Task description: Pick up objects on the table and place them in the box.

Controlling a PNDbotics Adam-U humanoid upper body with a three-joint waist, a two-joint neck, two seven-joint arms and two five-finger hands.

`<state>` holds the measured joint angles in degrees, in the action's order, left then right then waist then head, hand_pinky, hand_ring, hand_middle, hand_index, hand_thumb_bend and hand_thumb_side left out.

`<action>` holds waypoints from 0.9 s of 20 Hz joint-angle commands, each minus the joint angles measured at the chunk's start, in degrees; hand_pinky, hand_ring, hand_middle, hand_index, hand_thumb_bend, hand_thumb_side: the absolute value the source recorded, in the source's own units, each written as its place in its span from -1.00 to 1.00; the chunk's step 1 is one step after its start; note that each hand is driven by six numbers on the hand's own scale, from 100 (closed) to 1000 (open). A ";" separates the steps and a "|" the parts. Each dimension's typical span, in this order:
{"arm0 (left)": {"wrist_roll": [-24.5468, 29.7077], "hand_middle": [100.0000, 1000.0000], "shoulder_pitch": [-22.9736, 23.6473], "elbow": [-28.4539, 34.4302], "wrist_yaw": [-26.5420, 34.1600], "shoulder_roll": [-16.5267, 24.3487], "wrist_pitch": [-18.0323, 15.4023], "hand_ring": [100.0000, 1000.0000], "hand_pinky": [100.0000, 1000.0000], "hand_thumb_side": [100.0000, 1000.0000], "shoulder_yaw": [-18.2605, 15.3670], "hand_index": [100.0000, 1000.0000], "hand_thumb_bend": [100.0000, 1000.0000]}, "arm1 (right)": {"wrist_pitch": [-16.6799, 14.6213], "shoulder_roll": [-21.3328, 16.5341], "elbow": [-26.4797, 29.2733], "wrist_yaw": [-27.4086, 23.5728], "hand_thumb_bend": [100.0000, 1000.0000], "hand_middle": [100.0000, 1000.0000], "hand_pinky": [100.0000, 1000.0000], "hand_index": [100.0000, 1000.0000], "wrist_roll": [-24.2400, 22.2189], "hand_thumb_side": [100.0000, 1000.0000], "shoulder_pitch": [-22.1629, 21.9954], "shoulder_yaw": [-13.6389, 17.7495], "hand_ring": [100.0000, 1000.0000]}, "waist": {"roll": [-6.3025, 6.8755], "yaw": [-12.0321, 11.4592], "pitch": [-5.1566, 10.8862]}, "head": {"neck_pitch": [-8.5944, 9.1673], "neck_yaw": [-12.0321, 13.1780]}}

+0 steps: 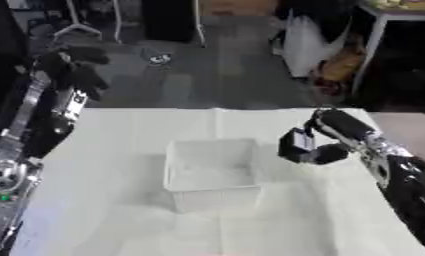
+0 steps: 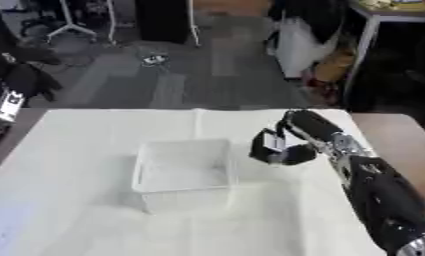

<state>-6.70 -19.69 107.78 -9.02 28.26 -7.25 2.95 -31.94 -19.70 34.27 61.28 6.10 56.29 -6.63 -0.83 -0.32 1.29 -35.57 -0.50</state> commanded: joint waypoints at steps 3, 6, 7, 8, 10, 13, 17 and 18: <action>0.04 0.27 -1.01 0.65 0.38 1.32 -0.09 -0.04 -0.32 0.75 -0.25 0.53 -0.93 | 1.59 -1.13 5.26 -6.39 0.15 -1.00 -1.00 -0.46 -2.36 0.44 0.85 0.03 -1.00 | 0.15 -0.06 0.51 | 1.24 0.44; 0.05 0.27 -1.07 0.68 0.41 1.26 -0.08 -0.04 -0.32 0.75 -0.22 0.53 -0.93 | 2.15 -0.57 6.54 -9.37 0.15 -1.00 -1.00 -0.46 -3.83 0.44 1.04 -0.52 -1.00 | 0.15 -0.19 0.52 | 1.54 0.50; 0.05 0.27 -1.10 0.68 0.42 1.24 -0.07 -0.04 -0.32 0.75 -0.21 0.53 -0.93 | 2.02 -0.34 6.86 -10.36 0.15 -1.00 -1.00 -0.46 -4.29 0.44 1.10 -0.73 -1.00 | 0.15 -0.22 0.52 | 1.64 0.54; 0.06 0.27 -1.17 0.71 0.44 1.18 -0.08 -0.04 -0.31 0.75 -0.19 0.53 -0.93 | 1.70 0.22 7.23 -11.39 0.14 -1.00 -1.00 -0.46 -4.78 0.45 1.29 -1.08 -1.00 | 0.14 -0.36 0.53 | 1.77 0.64; 0.08 0.27 -1.28 0.75 0.52 1.10 -0.08 -0.04 -0.31 0.75 -0.17 0.53 -0.93 | 1.41 0.99 7.79 -13.19 0.14 -1.00 -1.00 -0.45 -5.76 0.45 1.58 -1.73 -1.00 | 0.13 -0.50 0.54 | 1.93 0.73; 0.09 0.27 -1.37 0.78 0.51 1.03 -0.06 -0.04 -0.31 0.75 -0.16 0.53 -0.93 | 1.02 1.93 8.40 -15.28 0.14 -1.00 -1.00 -0.45 -7.12 0.45 1.83 -2.47 -1.00 | 0.12 -0.62 0.56 | 2.08 0.84; 0.10 0.27 -1.52 0.83 0.53 0.91 -0.05 -0.04 -0.31 0.75 -0.13 0.53 -0.93 | 0.50 4.07 9.13 -17.11 0.13 -1.00 -1.00 -0.45 -8.75 0.46 2.03 -3.39 -1.00 | 0.17 -0.85 0.57 | 2.29 0.85; 0.11 0.27 -1.54 0.84 0.54 0.89 -0.06 -0.04 -0.31 0.75 -0.13 0.53 -0.93 | 0.54 4.42 9.30 -17.31 0.13 -1.00 -1.00 -0.45 -9.00 0.46 2.02 -3.48 -1.00 | 0.19 -0.89 0.56 | 2.33 0.80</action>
<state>-6.70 -20.02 107.78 -8.92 28.22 -7.25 2.96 -31.37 -15.00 42.29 44.69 -2.47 56.42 -10.07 -0.83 -1.18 1.23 -33.90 0.01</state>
